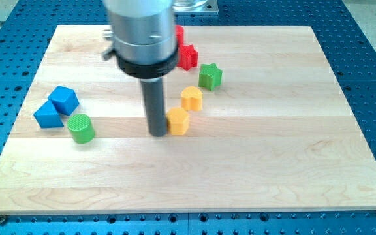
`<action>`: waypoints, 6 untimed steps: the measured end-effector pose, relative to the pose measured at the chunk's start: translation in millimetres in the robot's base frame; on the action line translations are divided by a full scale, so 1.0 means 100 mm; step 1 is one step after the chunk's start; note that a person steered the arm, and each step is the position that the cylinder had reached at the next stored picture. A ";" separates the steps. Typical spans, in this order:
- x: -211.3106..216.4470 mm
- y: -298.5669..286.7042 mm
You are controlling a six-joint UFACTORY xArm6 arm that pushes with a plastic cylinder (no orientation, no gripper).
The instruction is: Push the heart slightly to the right
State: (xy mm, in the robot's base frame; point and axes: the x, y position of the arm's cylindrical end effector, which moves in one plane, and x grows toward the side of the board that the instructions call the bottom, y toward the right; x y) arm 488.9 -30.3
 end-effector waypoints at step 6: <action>-0.55 0.13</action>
